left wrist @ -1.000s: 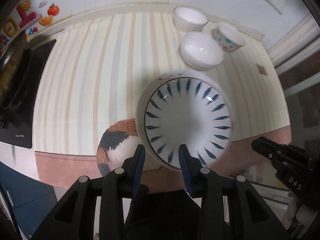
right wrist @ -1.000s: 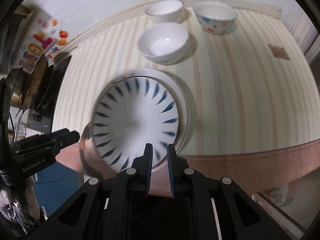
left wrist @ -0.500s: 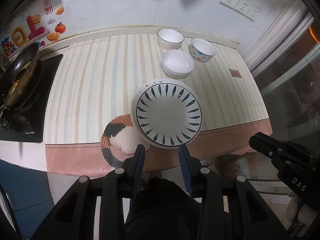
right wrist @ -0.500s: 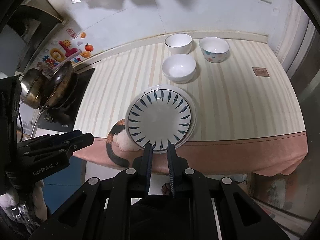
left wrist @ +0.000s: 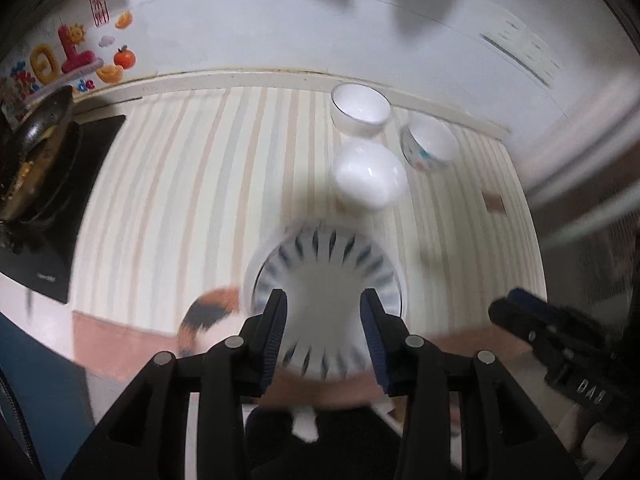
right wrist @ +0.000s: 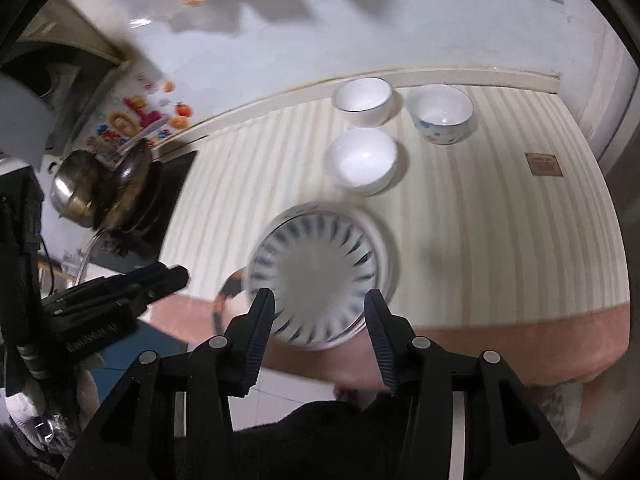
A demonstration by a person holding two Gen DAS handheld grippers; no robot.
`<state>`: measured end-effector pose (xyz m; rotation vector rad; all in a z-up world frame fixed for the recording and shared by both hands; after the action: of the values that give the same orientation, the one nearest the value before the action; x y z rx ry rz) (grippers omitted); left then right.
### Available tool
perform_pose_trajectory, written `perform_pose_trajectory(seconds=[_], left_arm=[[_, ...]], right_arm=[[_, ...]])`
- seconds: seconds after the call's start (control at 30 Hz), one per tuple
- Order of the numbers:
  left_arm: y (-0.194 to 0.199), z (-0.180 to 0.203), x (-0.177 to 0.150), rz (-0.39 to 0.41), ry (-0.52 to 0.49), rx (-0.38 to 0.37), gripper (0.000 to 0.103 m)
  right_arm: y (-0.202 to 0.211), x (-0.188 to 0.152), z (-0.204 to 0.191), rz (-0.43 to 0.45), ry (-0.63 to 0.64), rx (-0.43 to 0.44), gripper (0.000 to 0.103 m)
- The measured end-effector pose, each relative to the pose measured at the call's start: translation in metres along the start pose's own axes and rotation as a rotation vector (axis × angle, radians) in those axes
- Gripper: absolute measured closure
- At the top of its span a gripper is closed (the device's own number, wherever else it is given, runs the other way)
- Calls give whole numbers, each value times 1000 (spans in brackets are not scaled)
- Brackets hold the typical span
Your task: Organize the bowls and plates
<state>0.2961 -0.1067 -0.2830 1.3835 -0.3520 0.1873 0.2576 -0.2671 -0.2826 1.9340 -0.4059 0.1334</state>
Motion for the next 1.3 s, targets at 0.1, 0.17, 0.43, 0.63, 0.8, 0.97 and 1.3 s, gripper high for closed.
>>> perform_pose_trajectory(seconds=[0.1, 0.17, 0.43, 0.63, 0.8, 0.97, 1.3], left_arm=[[-49, -4, 43, -29, 51, 12, 67], [-83, -7, 65, -62, 69, 21, 67], [-210, -8, 97, -253, 117, -56, 68], [-222, 6, 110, -214, 77, -45, 74], [-207, 21, 110, -195, 54, -53, 74], [-178, 54, 99, -160, -8, -58, 74], [-141, 114, 65, -138, -77, -125, 74]], right_arm=[[-28, 43, 19, -7, 4, -19, 53], [-53, 74, 33, -15, -3, -25, 53], [-185, 157, 75, -182, -82, 7, 55], [-243, 168, 79, -252, -77, 19, 85], [-239, 171, 85, -230, -59, -2, 87], [-206, 164, 93, -203, -42, 7, 87], [-123, 116, 131, -165, -48, -14, 87]])
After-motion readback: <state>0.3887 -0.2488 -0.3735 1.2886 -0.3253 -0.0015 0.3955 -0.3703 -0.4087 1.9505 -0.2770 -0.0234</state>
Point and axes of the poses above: each gripper's, at about its wrist camera, not at the fingertips, and y roughly against the way its jaws point, z to its right, x to its top, the point moved 9 cm from there along -y, roughly the way its jaws point, and after that the axes turned 11 degrees about -y, right-handed, at the moved point
